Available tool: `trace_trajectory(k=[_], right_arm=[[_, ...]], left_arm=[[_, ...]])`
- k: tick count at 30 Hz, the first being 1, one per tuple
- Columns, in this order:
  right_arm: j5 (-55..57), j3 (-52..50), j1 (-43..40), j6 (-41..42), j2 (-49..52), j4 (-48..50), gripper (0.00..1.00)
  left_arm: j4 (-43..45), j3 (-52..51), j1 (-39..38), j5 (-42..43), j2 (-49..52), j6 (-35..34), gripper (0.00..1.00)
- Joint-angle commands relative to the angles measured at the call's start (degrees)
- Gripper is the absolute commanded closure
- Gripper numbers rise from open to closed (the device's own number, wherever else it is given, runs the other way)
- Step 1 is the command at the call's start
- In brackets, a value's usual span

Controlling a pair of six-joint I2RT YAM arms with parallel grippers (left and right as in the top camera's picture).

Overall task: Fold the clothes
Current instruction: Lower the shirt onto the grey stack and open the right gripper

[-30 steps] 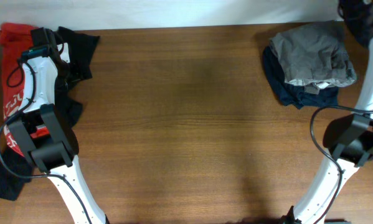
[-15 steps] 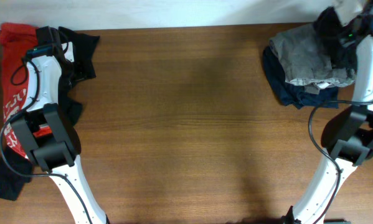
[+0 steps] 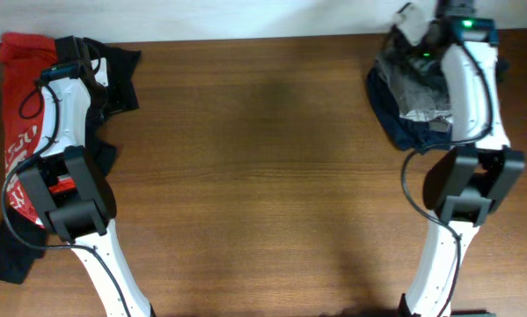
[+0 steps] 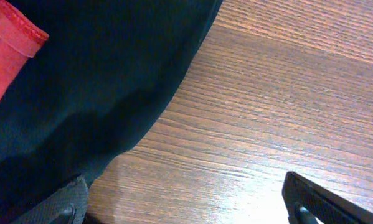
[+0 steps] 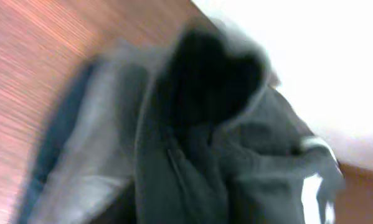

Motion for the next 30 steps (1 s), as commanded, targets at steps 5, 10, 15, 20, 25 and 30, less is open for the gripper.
trace_trajectory(k=[5, 10, 15, 20, 25, 30], right_arm=[[-1.5, -1.6, 4.0, 0.9, -1.2, -4.2, 0.01], [-1.6, -1.2, 5.4, 8.4, -1.8, -5.8, 0.01], [-9.3, 1.8, 6.1, 14.5, -3.5, -6.0, 0.01], [-12.5, 4.4, 4.9, 24.9, -5.9, -0.6, 0.00], [-12.7, 3.6, 0.5, 33.5, -5.1, 6.6, 0.02], [-14.3, 2.0, -5.5, 36.4, -2.6, 10.7, 0.04]], left_arm=[[0.0, 0.7, -0.3, 0.6, 0.8, -0.6, 0.01], [0.1, 0.7, -0.3, 0.6, 0.8, -0.6, 0.01], [0.1, 0.7, -0.3, 0.6, 0.8, -0.6, 0.01], [0.1, 0.7, -0.3, 0.6, 0.8, -0.6, 0.01], [-0.2, 0.7, -0.3, 0.6, 0.8, -0.6, 0.01], [-0.4, 0.7, -0.3, 0.6, 0.8, -0.6, 0.01]])
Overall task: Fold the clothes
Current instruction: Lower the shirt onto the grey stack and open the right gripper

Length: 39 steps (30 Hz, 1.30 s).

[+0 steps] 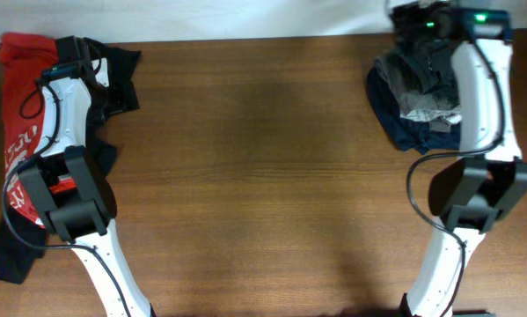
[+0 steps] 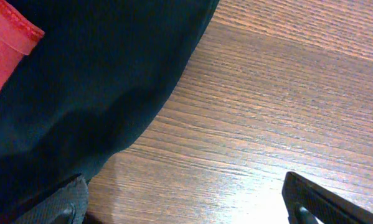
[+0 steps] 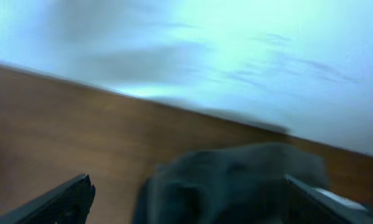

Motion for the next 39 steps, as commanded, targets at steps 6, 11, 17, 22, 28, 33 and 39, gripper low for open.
trace_trajectory(k=[6, 11, 17, 22, 28, 33, 39], right_arm=[[-7.2, -0.7, -8.3, 6.5, 4.7, 5.4, 0.03], [-8.1, -0.7, -9.5, 7.5, 8.6, 8.0, 0.04], [-8.1, -0.7, -9.5, 8.2, 15.5, 7.5, 0.03], [-8.2, -0.7, -9.3, 9.0, 22.5, 7.0, 0.01], [-8.3, -0.8, -8.6, 9.0, 29.4, 5.9, 0.01], [-8.3, -1.0, -8.4, 9.0, 29.1, 5.6, 0.01], [-10.8, -0.9, -8.4, 9.0, 24.6, 4.9, 0.01]], left_arm=[[0.0, 0.7, -0.3, 0.6, 0.8, -0.6, 0.01], [0.0, 0.7, -0.3, 0.6, 0.8, -0.6, 0.01], [-0.1, 0.7, -0.3, 0.6, 0.8, -0.6, 0.01], [0.0, 0.7, -0.3, 0.7, 0.8, -0.6, 0.01], [0.0, 0.6, -0.3, 0.6, 0.8, -0.6, 0.01], [-0.1, 0.6, -0.3, 0.6, 0.8, -0.6, 0.01], [-0.1, 0.6, -0.3, 0.6, 0.8, -0.6, 0.01]])
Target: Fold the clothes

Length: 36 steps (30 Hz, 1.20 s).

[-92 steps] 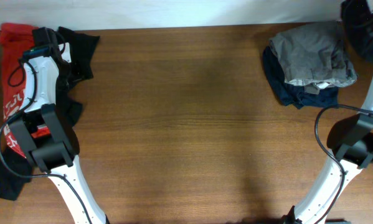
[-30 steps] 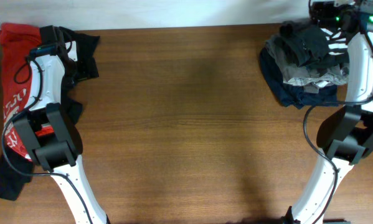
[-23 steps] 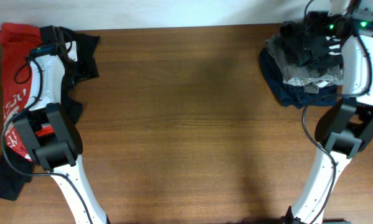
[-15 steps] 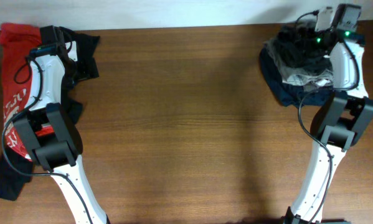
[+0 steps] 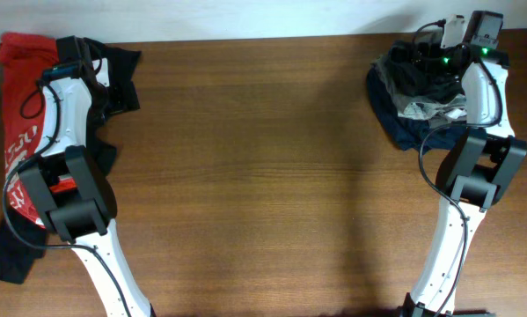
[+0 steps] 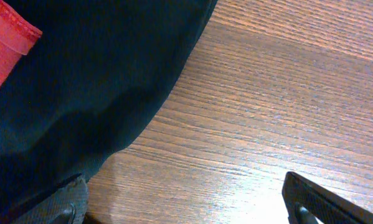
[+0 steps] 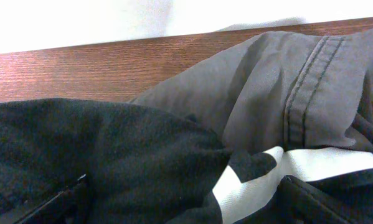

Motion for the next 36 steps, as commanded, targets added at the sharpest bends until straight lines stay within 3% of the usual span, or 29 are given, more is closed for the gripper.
trace_trajectory(k=[1, 16, 30, 36], right_arm=[[-1.9, -3.2, 1.1, 0.5, 1.3, -3.4, 0.01], [-0.3, -3.2, 1.2, -1.7, -28.0, -12.6, 0.01], [-0.2, -3.2, 3.4, -1.6, -46.2, -31.4, 0.01], [-2.0, -3.2, 7.2, 9.6, -52.9, -37.0, 0.02]], left_arm=[[0.0, 0.6, -0.2, 0.6, 0.7, -0.6, 0.01], [0.0, 0.6, -0.2, 0.6, 0.7, -0.6, 0.01], [0.0, 0.6, -0.2, 0.6, 0.7, -0.6, 0.01], [0.0, 0.6, -0.2, 0.6, 0.7, -0.6, 0.01]])
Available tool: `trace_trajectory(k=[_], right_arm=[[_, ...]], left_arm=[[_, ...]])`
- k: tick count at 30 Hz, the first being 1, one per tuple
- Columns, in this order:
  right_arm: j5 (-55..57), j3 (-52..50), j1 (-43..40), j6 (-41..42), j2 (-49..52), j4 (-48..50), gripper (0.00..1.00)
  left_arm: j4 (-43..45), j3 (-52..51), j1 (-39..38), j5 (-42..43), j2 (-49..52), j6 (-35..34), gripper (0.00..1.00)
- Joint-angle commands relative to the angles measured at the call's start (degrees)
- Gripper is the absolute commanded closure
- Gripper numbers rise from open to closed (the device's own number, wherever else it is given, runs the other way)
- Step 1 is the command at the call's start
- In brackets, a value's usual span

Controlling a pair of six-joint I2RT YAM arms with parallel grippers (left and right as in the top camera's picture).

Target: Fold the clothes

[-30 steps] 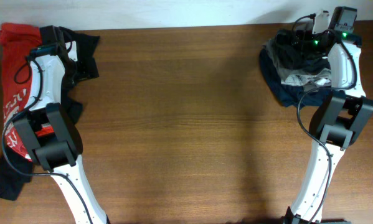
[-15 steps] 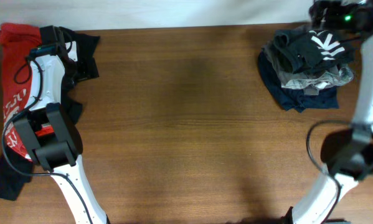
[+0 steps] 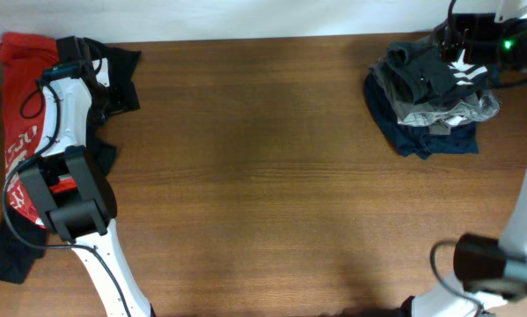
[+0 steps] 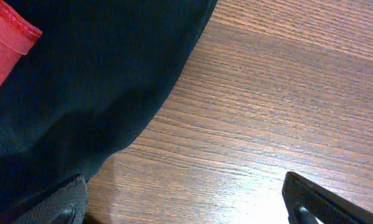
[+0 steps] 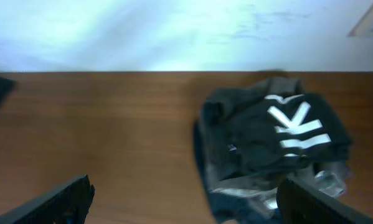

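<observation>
A stack of clothes (image 3: 430, 97) lies at the table's far right: a black garment with white stripes (image 5: 279, 127) on top, grey cloth (image 3: 439, 113) under it, navy (image 3: 421, 136) at the bottom. My right gripper (image 5: 186, 208) hangs high above the table, well clear of the stack, open and empty. At the far left lie a red garment (image 3: 21, 97) and a black garment (image 4: 80, 93). My left gripper (image 4: 186, 211) stands open just over bare wood beside the black garment's edge, its left finger (image 4: 58, 202) at the cloth.
The wooden table (image 3: 263, 176) stretches between the two heaps. More black cloth (image 3: 12, 251) trails toward the front left edge. A white wall (image 5: 174, 31) runs behind the table's back edge. The right arm's wrist (image 3: 508, 40) reaches over the back right corner.
My right gripper was low and close against the grey and black cloth of the stack; now it is high and far from it, seeing the whole stack. The left arm has not moved.
My right gripper was over the right-hand stack, with dark and grey cloth filling its view. Then it was at the table's back edge behind the stack, then low against the cloth. Now it is lifted away, open, with the striped black garment on top. The left gripper stayed put.
</observation>
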Motion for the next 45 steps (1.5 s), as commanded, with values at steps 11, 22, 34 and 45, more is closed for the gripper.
trace_trajectory(k=[11, 22, 34, 45], right_arm=[[-1.4, 0.2, 6.9, 12.4, -5.5, -1.9, 0.02], [7.1, -4.6, 9.3, 10.3, -10.8, 5.5, 0.01], [13.1, -57.6, 10.8, 10.4, -43.5, 42.6, 0.02], [11.3, -103.1, 2.5, 10.5, -81.1, 57.7, 0.01]], left_arm=[[0.0, 0.6, -0.2, 0.6, 0.7, -0.6, 0.01], [0.0, 0.6, -0.2, 0.6, 0.7, -0.6, 0.01], [0.0, 0.6, -0.2, 0.6, 0.7, -0.6, 0.01], [0.0, 0.6, -0.2, 0.6, 0.7, -0.6, 0.01]])
